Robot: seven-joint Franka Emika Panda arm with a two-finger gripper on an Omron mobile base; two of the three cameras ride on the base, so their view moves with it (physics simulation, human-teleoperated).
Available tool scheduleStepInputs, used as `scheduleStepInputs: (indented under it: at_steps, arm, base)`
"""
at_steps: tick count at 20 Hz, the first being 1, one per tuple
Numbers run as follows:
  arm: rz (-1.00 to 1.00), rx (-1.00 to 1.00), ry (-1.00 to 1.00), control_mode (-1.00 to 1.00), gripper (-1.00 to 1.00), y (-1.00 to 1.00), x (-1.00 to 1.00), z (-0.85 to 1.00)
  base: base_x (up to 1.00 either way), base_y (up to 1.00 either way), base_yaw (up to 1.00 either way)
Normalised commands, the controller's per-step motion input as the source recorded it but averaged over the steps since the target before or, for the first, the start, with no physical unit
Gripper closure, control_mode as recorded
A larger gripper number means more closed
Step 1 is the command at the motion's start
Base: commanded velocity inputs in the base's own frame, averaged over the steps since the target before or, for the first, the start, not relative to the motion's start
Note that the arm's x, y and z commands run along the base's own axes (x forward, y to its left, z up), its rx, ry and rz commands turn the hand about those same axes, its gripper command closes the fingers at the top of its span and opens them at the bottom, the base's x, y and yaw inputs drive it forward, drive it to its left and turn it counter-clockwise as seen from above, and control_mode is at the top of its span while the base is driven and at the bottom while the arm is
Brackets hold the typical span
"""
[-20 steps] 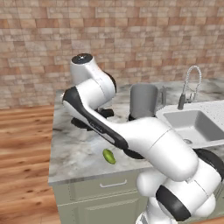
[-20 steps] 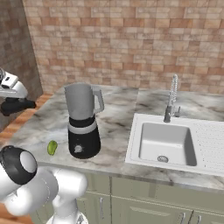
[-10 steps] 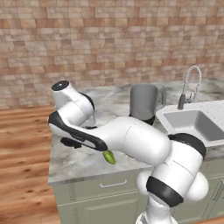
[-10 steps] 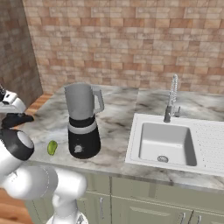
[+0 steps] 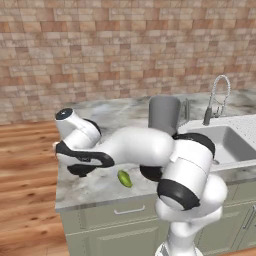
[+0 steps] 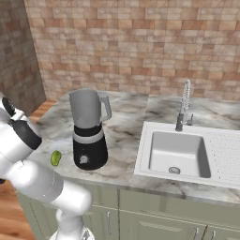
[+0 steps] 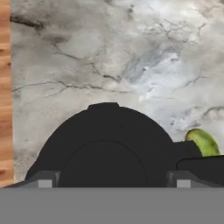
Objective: Open the blender lid, put the mango in the blender, close the lid, and start the blender.
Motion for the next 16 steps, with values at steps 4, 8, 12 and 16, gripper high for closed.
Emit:
scheduleStepInputs:
  at_steps: [4,8,12,16]
  arm:
    - [-0.22,0.05,0.00,-1.00,1.00,0.00,0.25,-0.64]
    - [-0.25,0.06,0.00,-1.00,1.00,0.00,0.21,-0.47]
    - [-0.26,0.05,0.00,-1.00,1.00,0.00,0.10,-0.35]
    - [-0.24,0.03,0.00,-1.00,1.00,0.00,0.10,-0.30]
  base:
    - [0.00,0.00,0.00]
    - [0.00,0.00,0.00]
    - [0.00,0.00,0.00]
    - [0.00,0.00,0.00]
